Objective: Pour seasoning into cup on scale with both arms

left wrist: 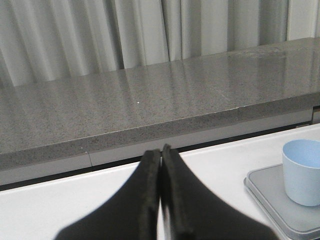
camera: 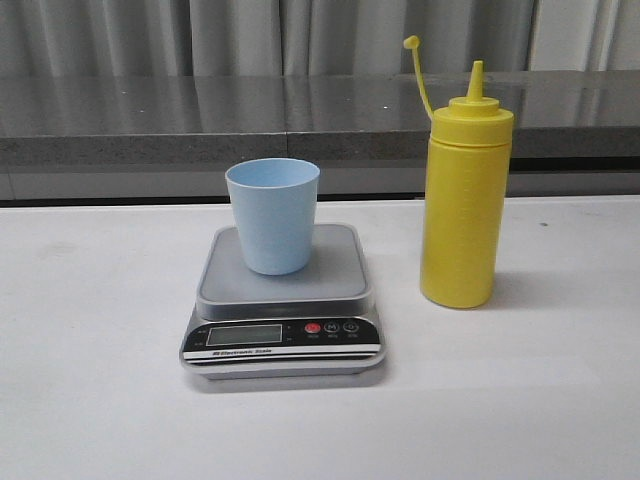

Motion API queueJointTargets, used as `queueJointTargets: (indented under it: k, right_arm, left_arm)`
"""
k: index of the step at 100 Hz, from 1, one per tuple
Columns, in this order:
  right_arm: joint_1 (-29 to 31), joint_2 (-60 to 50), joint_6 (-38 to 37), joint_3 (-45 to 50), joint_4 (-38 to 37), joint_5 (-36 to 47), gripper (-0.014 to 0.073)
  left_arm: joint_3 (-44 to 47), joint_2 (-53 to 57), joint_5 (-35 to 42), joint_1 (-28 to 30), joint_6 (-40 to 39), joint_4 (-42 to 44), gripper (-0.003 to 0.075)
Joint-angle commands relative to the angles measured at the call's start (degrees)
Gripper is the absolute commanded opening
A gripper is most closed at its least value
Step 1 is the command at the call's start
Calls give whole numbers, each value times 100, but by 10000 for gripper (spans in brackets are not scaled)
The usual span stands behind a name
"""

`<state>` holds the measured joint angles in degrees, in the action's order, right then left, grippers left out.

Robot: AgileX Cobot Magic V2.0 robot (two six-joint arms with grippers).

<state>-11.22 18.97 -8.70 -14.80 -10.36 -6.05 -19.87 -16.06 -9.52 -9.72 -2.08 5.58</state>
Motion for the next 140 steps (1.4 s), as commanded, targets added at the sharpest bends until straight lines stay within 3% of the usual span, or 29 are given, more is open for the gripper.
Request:
queueJointTargets:
  k: [1,30,38,115,140]
  right_arm:
    - [47,-211,37,-138,42,249,463]
    - [47,-485,37,-138,65,208,-27]
    - [47,-485,37,-138,65,177,-126]
    - [47,-485,37,-138,65,85,-120]
    - [47,-493,43,-129,-258,-131,-120]
  left_arm:
    - [-146,-31,470,14,-34,3,-18]
    - [-146,-31,470,14,-34,3,-18]
    - [-146,-31,470,14,-34,3,-18]
    - [-146,-31,470,14,-34,3,-18]
    - [-146,-31,470,14,-34,3,-18]
